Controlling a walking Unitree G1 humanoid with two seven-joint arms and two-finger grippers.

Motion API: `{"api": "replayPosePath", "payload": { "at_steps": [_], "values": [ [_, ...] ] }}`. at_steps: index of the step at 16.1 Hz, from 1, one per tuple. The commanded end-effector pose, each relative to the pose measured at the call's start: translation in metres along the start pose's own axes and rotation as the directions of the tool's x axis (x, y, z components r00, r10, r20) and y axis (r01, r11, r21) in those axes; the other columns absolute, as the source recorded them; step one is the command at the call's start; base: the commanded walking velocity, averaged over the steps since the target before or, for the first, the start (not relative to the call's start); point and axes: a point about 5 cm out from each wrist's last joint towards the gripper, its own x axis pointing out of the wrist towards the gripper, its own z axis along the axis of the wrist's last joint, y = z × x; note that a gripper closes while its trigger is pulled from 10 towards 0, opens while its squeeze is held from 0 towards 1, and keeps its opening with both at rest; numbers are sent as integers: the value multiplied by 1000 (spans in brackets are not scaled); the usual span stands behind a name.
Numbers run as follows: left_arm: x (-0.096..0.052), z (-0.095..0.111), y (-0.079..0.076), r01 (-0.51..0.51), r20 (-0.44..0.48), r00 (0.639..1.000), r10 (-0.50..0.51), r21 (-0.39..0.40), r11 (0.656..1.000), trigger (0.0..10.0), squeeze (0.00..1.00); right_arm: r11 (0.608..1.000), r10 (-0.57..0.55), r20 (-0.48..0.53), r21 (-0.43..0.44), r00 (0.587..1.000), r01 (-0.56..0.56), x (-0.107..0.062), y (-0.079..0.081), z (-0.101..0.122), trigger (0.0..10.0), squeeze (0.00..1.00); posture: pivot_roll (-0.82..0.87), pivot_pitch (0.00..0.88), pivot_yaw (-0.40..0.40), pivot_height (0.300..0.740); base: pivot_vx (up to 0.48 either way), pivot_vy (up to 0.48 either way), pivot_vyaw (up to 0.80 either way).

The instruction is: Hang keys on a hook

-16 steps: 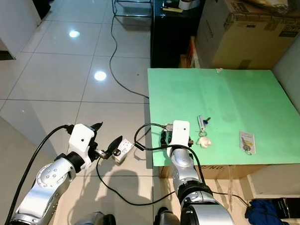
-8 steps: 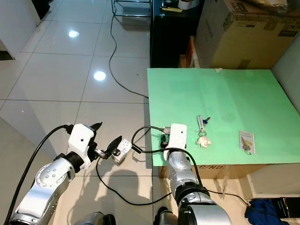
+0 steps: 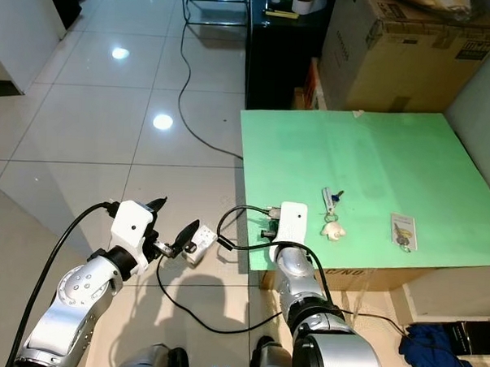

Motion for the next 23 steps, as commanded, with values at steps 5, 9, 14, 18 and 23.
{"api": "replayPosePath", "payload": {
  "at_steps": [5,9,14,18,23],
  "values": [
    [1,0,-2,7,-4,1000,-7,4,1000,10000,0,1000,-5,-12,-9,1000,5,-1,-4,-4,0,0,46,189,23,740,0,0,0],
    [6,2,-2,13,4,1000,-13,5,1000,10000,0,998,46,155,-50,987,-38,3,8,31,0,0,33,177,28,740,0,0,0],
    [13,3,-3,17,15,1000,-17,0,1000,10000,0,991,131,324,-71,937,-115,1,30,68,0,0,14,159,28,740,0,0,0],
    [20,3,0,-11,22,1000,12,-38,999,10000,0,985,171,411,-101,895,-142,-4,32,91,0,0,-8,117,14,740,0,0,0],
    [30,6,23,-214,23,975,222,-185,959,10000,0,972,214,499,-191,840,-134,-31,6,97,0,0,-45,20,-13,740,0,0,0]
  ]
}}
